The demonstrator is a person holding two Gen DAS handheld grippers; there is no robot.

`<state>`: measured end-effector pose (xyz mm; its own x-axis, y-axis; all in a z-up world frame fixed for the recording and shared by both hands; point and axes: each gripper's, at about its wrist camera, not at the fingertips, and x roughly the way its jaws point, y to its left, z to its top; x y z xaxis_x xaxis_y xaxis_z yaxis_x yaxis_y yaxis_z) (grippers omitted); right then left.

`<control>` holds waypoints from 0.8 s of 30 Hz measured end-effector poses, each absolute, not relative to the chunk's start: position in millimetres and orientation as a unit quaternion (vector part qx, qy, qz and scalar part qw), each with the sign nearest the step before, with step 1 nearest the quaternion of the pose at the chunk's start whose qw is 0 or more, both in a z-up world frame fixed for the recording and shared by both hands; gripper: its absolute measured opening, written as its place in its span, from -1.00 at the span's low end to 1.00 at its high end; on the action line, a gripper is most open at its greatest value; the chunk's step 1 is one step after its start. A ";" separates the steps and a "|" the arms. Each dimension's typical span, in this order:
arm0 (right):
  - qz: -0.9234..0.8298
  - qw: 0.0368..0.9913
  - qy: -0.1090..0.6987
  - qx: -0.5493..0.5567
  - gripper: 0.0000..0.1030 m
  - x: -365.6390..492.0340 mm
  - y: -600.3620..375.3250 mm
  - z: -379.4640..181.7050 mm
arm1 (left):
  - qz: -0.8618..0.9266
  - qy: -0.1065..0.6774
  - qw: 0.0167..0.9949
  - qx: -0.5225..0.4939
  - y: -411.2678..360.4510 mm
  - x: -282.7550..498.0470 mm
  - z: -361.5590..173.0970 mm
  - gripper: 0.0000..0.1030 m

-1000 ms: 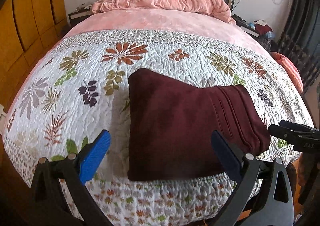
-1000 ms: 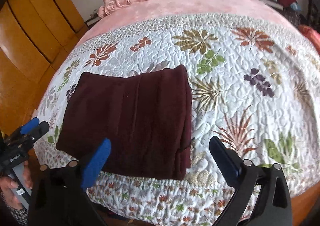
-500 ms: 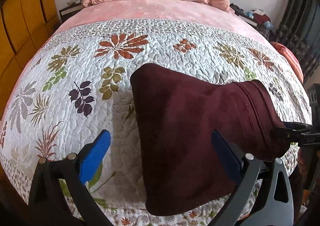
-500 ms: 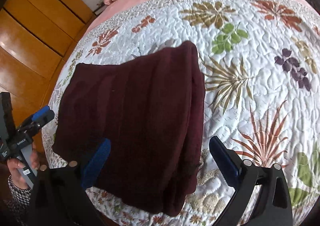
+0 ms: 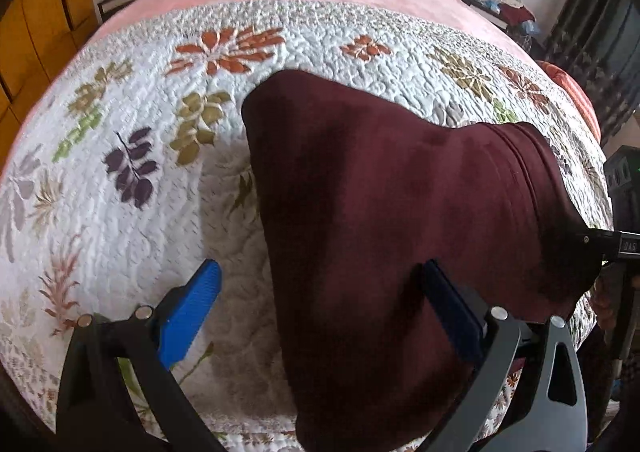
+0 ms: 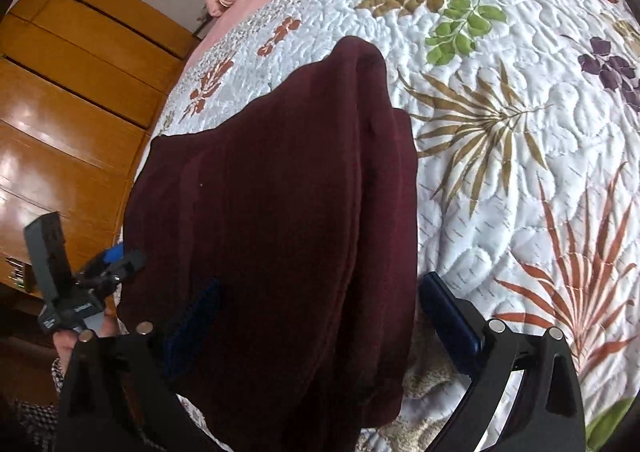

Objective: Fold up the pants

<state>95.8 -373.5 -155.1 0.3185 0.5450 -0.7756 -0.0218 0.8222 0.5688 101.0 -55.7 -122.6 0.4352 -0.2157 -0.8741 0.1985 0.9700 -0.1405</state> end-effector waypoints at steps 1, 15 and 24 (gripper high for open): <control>0.186 0.777 0.553 0.236 0.94 96.8 -372.7 -155.5 | -0.126 0.520 0.844 -0.016 -54.8 101.6 -125.5 0.96; 0.240 0.773 0.545 0.218 0.94 102.7 -367.4 -156.8 | -0.244 0.584 0.746 -0.206 -12.8 126.5 -167.3 0.94; 0.259 0.756 0.541 0.262 0.85 100.1 -393.4 -156.9 | -0.321 0.610 0.690 -0.222 -38.7 127.4 -177.5 0.93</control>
